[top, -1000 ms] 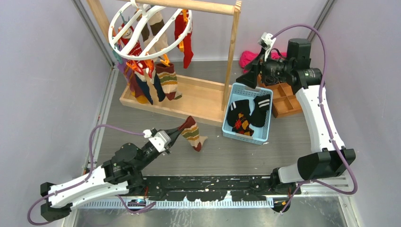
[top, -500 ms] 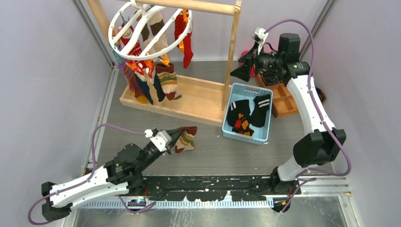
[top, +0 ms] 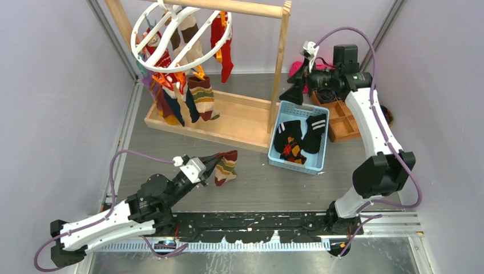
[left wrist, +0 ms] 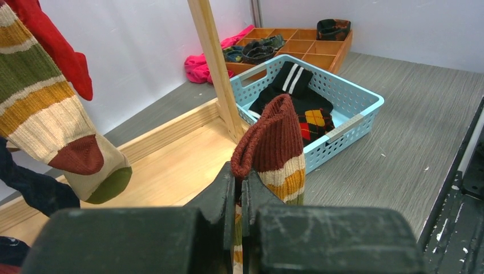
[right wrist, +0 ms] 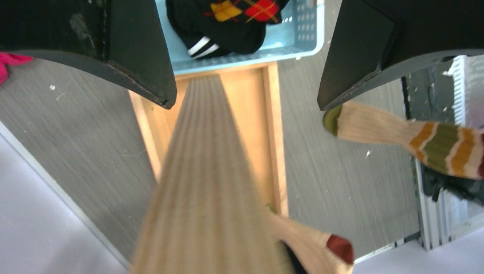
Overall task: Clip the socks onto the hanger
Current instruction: Open the clamp at the hanger.
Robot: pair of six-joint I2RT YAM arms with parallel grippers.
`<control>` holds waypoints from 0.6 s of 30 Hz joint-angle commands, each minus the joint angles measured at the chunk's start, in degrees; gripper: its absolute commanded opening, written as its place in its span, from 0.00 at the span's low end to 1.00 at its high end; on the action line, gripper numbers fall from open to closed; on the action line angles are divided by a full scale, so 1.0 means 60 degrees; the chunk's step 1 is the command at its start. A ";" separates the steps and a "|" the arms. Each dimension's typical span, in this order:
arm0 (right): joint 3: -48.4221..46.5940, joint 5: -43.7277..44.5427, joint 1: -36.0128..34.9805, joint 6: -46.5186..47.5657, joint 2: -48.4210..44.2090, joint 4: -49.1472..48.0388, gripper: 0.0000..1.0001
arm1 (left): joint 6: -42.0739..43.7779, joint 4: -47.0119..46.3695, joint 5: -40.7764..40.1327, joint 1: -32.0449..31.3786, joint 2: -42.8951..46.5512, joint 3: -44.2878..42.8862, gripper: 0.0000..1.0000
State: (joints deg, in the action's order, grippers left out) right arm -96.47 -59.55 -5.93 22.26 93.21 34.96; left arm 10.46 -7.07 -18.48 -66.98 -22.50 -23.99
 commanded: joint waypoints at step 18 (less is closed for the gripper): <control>-0.4363 0.5142 -0.4916 0.4498 -0.0397 0.6129 1.00 | -0.0092 -0.3463 0.0295 0.1042 -0.1514 0.0446 0.00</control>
State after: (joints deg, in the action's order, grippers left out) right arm -120.88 -43.79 -30.76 53.56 88.97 78.00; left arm 12.05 -21.54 -17.96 -62.30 -33.23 -22.37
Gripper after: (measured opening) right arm 0.995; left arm 0.026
